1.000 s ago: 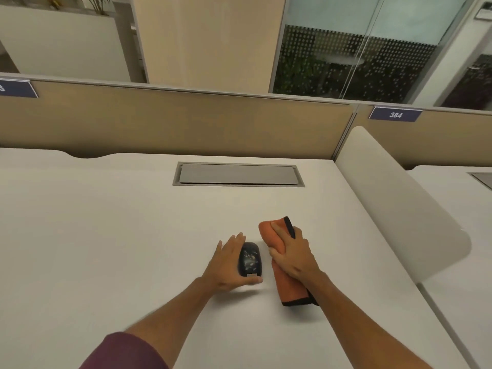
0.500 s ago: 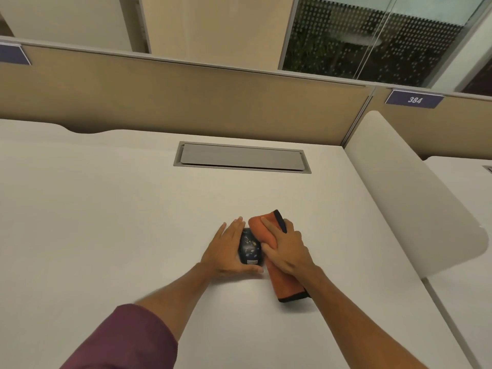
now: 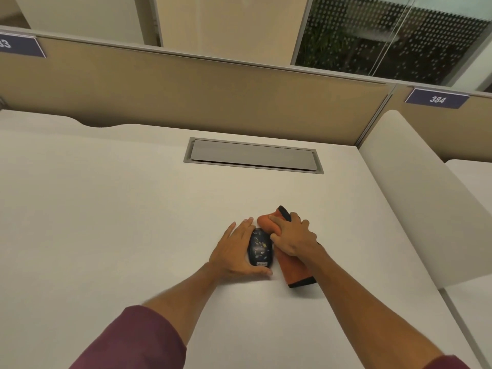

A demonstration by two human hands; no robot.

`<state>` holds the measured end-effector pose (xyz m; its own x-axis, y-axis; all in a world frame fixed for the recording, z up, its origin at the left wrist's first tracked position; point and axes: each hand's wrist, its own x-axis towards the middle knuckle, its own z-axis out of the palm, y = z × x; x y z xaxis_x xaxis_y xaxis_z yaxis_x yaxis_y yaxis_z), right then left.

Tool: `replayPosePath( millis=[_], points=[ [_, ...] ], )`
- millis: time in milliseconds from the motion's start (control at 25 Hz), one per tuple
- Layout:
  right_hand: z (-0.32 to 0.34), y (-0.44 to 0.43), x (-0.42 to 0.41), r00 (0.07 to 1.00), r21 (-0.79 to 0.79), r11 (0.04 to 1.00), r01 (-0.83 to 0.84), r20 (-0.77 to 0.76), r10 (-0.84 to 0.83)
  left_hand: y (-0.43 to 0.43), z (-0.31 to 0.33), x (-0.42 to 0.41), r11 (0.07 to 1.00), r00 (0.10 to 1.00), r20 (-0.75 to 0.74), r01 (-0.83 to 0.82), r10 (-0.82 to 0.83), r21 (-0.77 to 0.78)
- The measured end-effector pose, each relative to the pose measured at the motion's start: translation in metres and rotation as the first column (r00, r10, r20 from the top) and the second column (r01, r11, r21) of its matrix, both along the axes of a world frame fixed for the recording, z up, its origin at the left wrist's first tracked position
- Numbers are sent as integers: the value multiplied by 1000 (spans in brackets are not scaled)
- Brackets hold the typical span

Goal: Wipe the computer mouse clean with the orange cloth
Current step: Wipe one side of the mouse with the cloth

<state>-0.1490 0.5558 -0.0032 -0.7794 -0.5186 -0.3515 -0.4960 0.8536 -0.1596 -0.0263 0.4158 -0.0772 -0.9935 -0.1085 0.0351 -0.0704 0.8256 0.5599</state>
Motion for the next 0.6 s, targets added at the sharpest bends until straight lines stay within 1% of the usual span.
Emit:
replayPosePath(
  millis=[80, 200, 280, 360, 440, 520, 600],
  points=[
    [3, -2, -2, 1000, -33, 999, -1, 13, 1, 1, 1, 1, 1000, 1000, -8, -6, 6, 12],
    [1, -6, 3, 997, 42, 996, -80, -14, 81, 1, 2, 1, 998, 998, -57, -4, 7, 62],
    [-1, -10, 2, 995, 83, 993, -86, -38, 90, 2, 2, 1, 997, 997, -69, -12, 17, 72],
    [-1, -14, 0, 994, 90, 993, -80, -61, 86, 1, 1, 1, 997, 997, -69, -24, 29, 72],
    [-1, -16, -2, 995, 53, 997, -49, -83, 53, 1, -3, 2, 998, 998, -49, -32, 35, 51],
    [-4, -12, -1, 997, -19, 1000, -23, -76, 21, 2, -5, 2, 998, 998, -44, -38, 40, 44],
    [-7, -6, 3, 996, -29, 998, -57, -69, 55, 1, -6, 1, 998, 998, -52, -40, 43, 54]
  ],
)
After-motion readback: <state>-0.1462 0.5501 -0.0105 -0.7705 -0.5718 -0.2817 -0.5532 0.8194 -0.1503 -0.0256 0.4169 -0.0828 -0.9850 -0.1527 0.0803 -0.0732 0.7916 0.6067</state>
